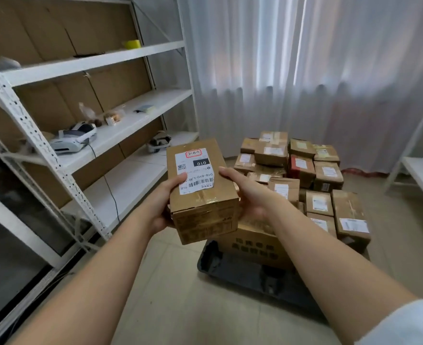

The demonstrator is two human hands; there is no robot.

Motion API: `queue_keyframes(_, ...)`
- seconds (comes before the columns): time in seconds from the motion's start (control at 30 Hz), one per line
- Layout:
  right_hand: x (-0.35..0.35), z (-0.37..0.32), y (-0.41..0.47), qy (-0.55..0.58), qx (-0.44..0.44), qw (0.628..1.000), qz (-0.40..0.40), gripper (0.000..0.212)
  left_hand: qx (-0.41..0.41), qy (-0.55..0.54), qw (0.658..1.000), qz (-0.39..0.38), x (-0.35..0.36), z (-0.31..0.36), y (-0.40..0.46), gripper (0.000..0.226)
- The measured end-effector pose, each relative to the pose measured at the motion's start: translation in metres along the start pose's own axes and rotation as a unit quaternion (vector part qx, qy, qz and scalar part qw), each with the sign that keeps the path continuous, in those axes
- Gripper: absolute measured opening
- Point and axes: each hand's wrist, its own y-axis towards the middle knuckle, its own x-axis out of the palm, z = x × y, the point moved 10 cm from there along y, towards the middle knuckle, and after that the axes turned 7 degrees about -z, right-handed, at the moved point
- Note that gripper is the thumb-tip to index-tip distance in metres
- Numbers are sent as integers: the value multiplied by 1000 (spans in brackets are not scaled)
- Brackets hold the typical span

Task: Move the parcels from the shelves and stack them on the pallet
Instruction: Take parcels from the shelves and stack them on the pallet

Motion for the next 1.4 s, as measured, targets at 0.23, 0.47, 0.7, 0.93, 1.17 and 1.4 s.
queue_keyframes(0.23, 53, -9, 142, -48, 59, 995, -61, 90, -43, 34, 993, 106, -112, 14, 100, 47)
queue_keyframes(0.47, 57, -36, 282, -32, 33, 999, -24, 76, -76, 56, 993, 64, -195, 46, 224, 46)
queue_keyframes(0.7, 54, -77, 384, 53, 19, 998, 41, 50, -66, 113, 991, -6, -235, 110, 336, 47)
queue_keyframes(0.93, -12, -111, 448, 62, 22, 985, 158, 28, -79, 97, 990, -64, -216, 124, 451, 75)
queue_keyframes(1.17, -85, -151, 556, 111, 40, 978, 171, 78, -109, 79, 989, -68, -208, 171, 583, 48)
queue_keyframes(1.4, -113, -222, 655, 227, -6, 971, 72, 112, -61, 56, 994, -66, -218, 254, 706, 53)
